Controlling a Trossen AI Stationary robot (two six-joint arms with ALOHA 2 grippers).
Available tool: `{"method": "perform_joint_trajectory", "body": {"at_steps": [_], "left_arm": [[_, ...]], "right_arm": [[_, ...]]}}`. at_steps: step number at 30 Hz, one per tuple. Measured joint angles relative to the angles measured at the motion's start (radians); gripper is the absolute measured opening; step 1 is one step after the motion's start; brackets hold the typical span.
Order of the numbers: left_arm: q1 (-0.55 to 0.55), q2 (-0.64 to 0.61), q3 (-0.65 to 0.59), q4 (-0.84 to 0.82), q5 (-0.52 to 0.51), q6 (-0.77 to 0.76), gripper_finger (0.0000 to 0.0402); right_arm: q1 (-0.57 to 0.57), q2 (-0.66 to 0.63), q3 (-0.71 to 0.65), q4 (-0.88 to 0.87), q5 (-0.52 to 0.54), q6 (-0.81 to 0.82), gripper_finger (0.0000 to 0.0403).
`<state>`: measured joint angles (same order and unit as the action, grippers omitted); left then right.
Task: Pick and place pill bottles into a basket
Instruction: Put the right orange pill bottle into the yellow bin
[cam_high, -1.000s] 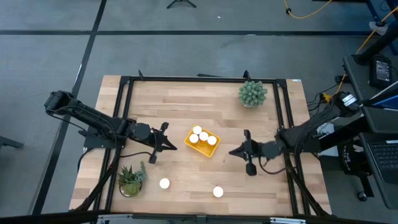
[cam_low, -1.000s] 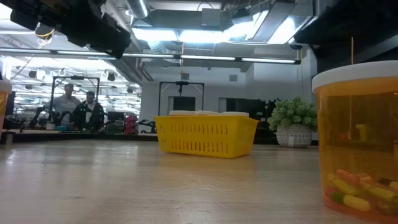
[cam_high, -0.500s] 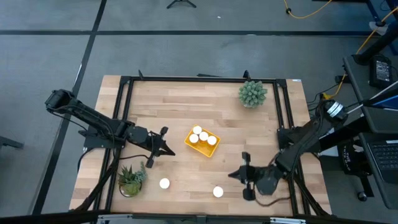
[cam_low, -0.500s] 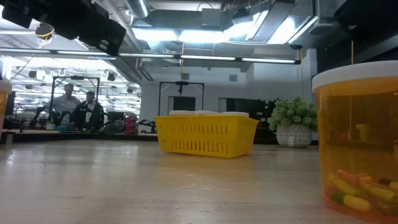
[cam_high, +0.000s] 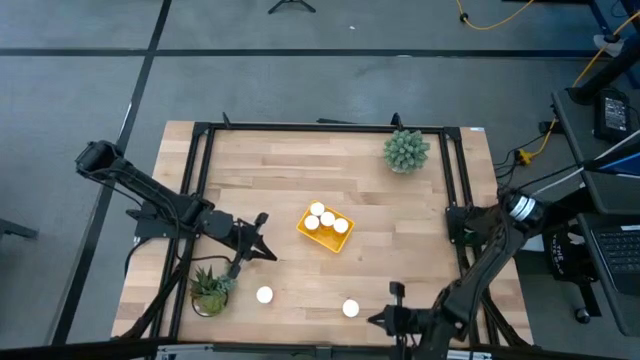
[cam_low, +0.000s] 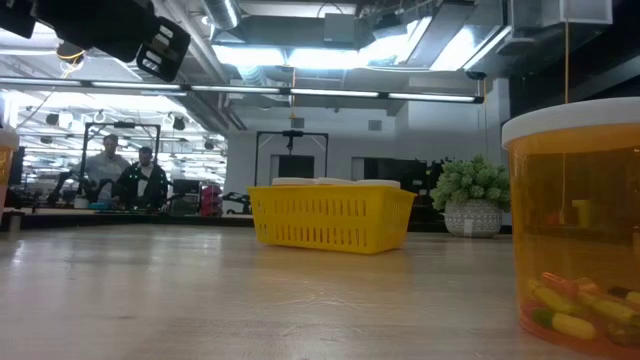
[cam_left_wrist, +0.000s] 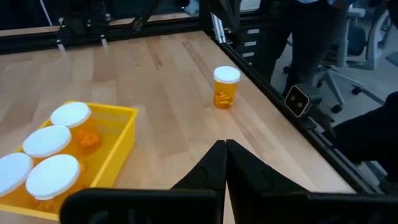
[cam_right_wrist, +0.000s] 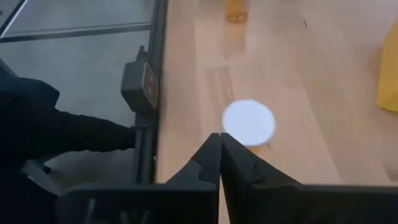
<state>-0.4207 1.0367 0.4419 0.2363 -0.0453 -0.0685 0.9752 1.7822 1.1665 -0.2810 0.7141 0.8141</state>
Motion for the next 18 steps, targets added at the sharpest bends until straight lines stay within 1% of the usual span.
{"method": "perform_joint_trajectory", "body": {"at_steps": [4, 7, 18], "left_arm": [[-0.005, 0.0, 0.0, 0.0, -0.008, -0.001, 0.0002], [-0.005, 0.0, 0.0, 0.0, -0.012, -0.013, 0.0003], [-0.005, 0.0, 0.0, 0.0, -0.014, -0.015, 0.0004]], "right_arm": [[0.001, 0.031, 0.031, 0.003, 0.003, 0.01, 0.0026], [0.001, 0.032, 0.024, -0.003, 0.002, 0.054, 0.005], [-0.009, 0.032, 0.023, -0.003, 0.0, 0.074, 0.0184]]}}
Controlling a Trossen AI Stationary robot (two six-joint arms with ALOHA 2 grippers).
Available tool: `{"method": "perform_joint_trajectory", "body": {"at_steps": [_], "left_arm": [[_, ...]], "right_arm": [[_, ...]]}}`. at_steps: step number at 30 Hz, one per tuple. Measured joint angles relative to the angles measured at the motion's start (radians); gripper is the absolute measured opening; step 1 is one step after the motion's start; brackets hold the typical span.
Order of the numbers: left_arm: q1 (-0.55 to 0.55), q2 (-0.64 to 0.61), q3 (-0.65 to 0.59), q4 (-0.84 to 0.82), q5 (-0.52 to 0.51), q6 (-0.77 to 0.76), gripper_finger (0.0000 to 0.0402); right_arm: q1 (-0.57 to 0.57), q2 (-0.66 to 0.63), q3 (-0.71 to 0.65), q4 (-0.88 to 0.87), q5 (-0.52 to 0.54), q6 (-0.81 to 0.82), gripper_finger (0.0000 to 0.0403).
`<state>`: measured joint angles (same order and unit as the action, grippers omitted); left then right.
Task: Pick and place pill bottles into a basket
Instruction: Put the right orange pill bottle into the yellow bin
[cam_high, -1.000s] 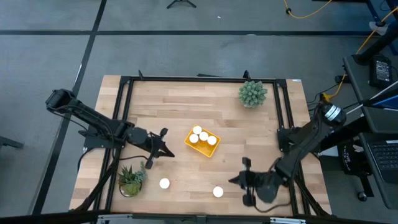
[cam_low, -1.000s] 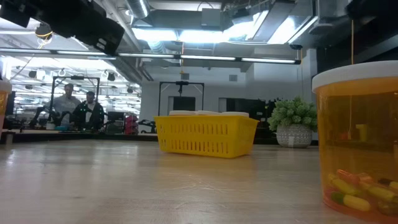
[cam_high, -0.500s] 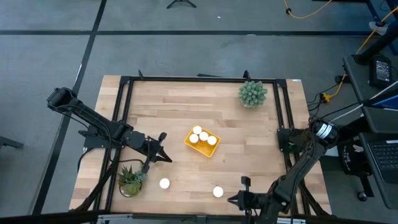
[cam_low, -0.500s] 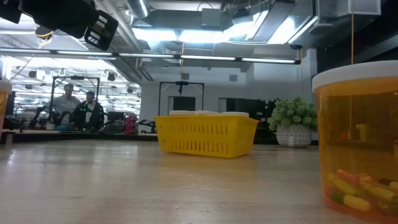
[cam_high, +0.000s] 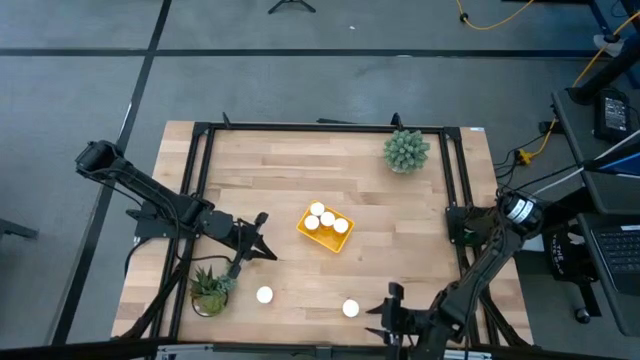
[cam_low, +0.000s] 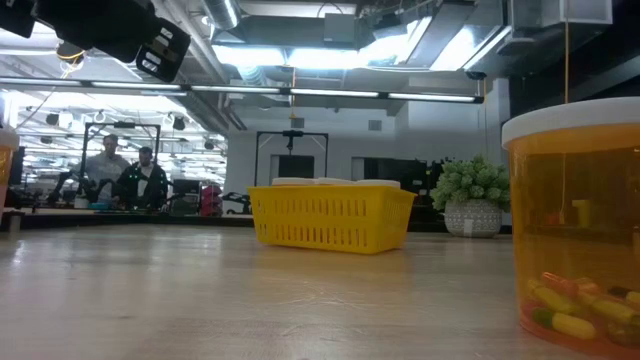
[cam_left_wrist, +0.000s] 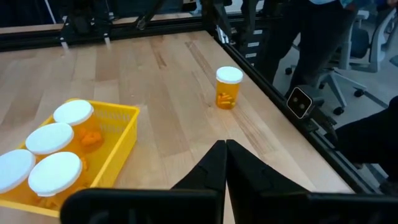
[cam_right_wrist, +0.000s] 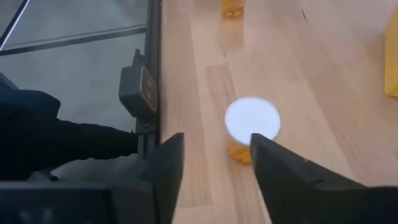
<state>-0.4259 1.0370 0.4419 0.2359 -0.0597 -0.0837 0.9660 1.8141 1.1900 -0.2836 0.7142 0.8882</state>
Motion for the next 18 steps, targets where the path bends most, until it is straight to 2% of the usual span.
{"method": "perform_joint_trajectory", "body": {"at_steps": [5, 9, 18], "left_arm": [[0.0, 0.0, 0.0, 0.0, 0.0, 0.0, 0.0007], [0.0, 0.0, 0.0, 0.0, 0.0, 0.0, 0.0002], [0.0, 0.0, 0.0, 0.0, 0.0, 0.0, 0.0005]], "right_arm": [[-0.015, 0.002, 0.0, 0.0, 0.0, 0.0, 0.024], [-0.018, 0.027, -0.001, -0.014, -0.002, -0.003, 0.0269], [-0.04, 0.114, -0.002, -0.028, 0.01, 0.056, 0.0281]]}}
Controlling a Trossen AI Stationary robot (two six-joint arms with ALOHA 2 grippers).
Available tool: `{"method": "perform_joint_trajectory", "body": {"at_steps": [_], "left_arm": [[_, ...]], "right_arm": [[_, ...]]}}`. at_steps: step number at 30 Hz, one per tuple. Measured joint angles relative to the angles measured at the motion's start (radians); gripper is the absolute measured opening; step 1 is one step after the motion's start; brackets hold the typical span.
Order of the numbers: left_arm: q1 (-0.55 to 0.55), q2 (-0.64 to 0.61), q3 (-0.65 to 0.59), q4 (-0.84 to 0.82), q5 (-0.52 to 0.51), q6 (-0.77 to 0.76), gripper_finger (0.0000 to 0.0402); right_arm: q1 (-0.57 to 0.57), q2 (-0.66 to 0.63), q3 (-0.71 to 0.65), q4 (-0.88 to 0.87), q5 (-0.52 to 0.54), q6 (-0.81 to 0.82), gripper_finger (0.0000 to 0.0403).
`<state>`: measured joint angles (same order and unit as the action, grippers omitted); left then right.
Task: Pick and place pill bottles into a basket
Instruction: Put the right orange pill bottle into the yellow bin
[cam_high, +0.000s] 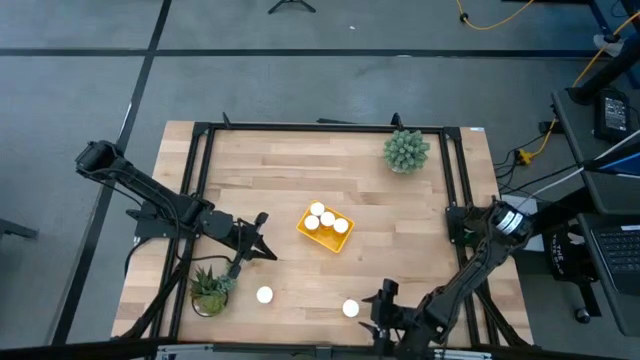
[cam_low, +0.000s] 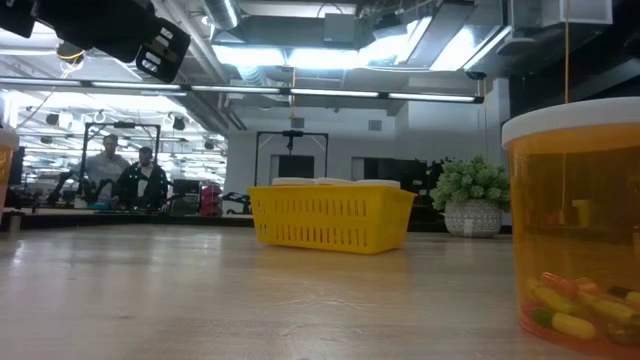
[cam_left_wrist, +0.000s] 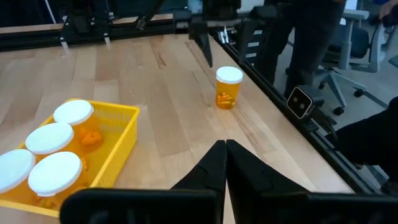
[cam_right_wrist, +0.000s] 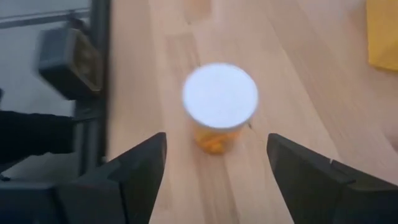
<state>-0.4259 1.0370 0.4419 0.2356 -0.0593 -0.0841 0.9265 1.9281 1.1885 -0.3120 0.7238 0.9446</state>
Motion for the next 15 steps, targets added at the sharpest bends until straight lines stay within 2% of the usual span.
{"method": "perform_joint_trajectory", "body": {"at_steps": [6, 15], "left_arm": [[0.0, 0.0, 0.0, 0.0, 0.0, 0.0, 0.0004], [0.0, 0.0, 0.0, -0.001, 0.0, 0.0, 0.0002]], "right_arm": [[-0.039, 0.051, 0.0, 0.004, 0.0, 0.05, 0.0281], [-0.053, 0.055, 0.0, 0.085, 0.0, 0.044, 0.0281]]}}
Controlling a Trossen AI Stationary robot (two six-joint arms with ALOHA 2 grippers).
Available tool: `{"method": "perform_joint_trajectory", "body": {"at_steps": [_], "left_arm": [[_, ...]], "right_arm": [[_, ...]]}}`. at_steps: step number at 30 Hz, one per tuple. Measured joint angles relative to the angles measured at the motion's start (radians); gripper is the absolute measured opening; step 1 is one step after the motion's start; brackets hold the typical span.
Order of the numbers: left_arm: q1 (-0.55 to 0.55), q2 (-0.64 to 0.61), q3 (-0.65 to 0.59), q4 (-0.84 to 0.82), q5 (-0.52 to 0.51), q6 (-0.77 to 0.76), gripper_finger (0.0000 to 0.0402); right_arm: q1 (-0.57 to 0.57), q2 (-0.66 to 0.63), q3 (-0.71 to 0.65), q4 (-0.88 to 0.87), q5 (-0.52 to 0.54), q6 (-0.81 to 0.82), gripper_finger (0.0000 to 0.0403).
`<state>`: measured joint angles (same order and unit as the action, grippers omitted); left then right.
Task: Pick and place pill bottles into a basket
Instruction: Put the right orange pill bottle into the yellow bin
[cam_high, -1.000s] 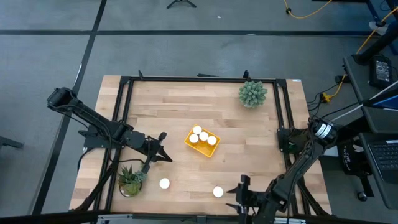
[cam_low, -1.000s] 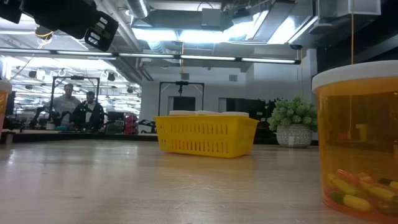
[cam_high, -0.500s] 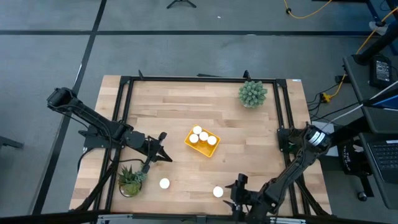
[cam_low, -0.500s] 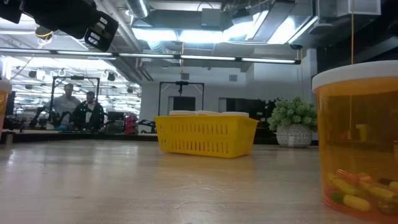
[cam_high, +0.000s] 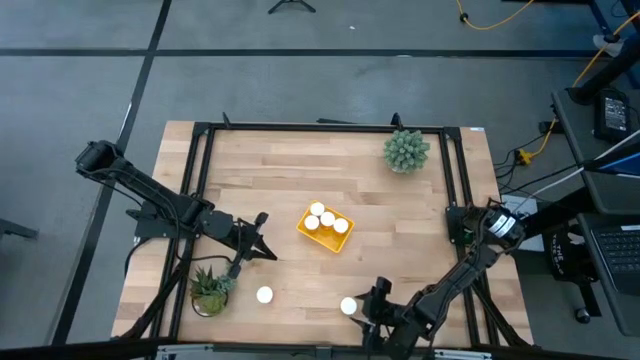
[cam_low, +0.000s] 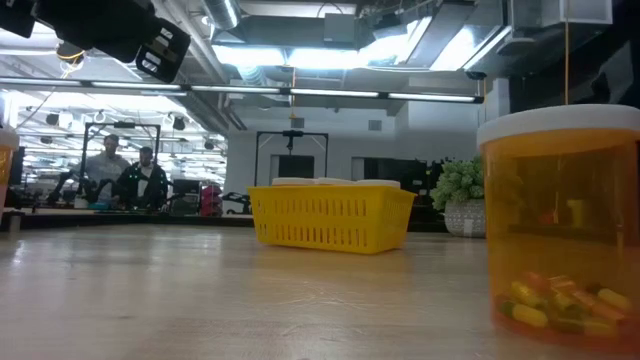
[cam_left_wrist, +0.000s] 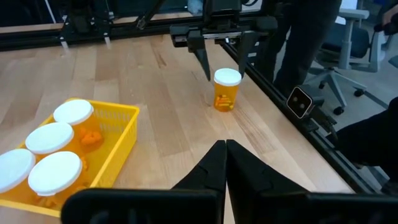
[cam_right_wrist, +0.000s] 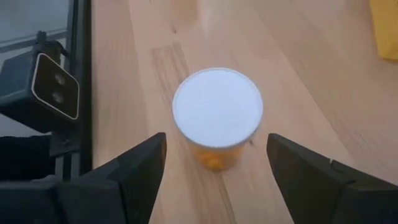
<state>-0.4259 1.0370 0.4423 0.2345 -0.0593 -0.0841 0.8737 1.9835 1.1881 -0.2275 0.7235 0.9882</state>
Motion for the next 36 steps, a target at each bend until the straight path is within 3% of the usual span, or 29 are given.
{"method": "perform_joint_trajectory", "body": {"at_steps": [36], "left_arm": [[0.0, 0.0, 0.0, -0.007, 0.0, 0.0, 0.0006]], "right_arm": [[-0.059, 0.0, 0.0, 0.069, -0.072, -0.111, 0.0281]]}}
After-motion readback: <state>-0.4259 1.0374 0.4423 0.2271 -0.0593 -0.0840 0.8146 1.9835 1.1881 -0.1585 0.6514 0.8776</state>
